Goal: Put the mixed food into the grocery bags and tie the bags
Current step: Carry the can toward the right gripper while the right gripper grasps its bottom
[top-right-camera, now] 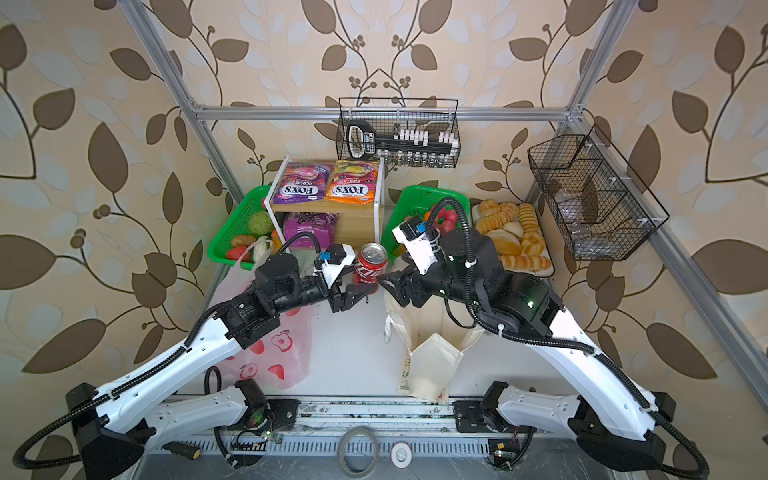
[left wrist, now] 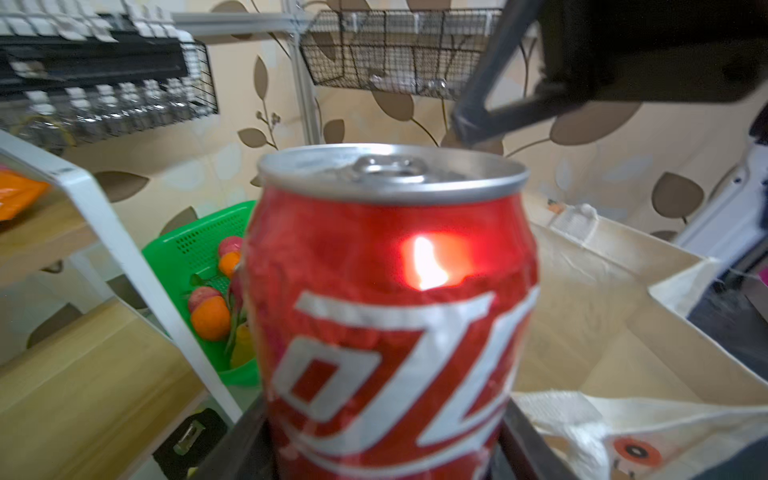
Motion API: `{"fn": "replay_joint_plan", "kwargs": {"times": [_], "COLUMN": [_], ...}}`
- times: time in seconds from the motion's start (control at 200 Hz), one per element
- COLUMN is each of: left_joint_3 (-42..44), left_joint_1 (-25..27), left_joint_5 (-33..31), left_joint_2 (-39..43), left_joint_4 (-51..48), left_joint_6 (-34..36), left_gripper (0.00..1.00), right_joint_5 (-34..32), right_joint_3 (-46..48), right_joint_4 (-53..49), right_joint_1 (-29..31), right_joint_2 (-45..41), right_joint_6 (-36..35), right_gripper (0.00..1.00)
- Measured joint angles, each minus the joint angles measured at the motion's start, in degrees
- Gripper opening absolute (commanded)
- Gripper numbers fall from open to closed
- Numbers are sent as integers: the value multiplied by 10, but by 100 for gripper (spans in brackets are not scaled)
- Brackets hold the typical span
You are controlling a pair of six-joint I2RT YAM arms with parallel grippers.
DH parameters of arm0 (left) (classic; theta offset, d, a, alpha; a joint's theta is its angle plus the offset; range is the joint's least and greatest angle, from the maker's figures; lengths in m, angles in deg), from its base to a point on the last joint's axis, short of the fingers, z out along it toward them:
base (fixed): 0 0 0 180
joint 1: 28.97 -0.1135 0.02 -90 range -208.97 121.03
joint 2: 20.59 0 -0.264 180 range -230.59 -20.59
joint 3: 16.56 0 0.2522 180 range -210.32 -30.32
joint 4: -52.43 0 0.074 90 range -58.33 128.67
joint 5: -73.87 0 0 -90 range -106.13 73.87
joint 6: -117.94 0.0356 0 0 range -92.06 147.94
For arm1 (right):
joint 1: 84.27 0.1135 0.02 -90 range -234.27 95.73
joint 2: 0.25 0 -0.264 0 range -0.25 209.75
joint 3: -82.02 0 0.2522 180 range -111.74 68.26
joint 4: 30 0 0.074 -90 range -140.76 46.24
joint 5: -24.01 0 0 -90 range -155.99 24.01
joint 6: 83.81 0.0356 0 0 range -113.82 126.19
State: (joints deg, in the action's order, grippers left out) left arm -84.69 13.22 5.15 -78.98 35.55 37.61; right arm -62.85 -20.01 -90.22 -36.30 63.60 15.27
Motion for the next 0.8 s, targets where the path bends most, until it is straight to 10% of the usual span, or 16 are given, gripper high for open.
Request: {"fn": "replay_joint_plan", "kwargs": {"times": [0.8], "left_joint_3": [-11], "left_joint_1": [25], "left_joint_5": [26], "left_joint_2": [-2], "left_joint_4": [-82], "left_joint_6": [79], "left_gripper": [32], "right_joint_5": [73], "right_joint_3": [-54], "right_joint_4": [-68], "right_joint_1": [-6], "right_joint_2": [106], "right_joint_6": [10], "right_gripper": [71]}}
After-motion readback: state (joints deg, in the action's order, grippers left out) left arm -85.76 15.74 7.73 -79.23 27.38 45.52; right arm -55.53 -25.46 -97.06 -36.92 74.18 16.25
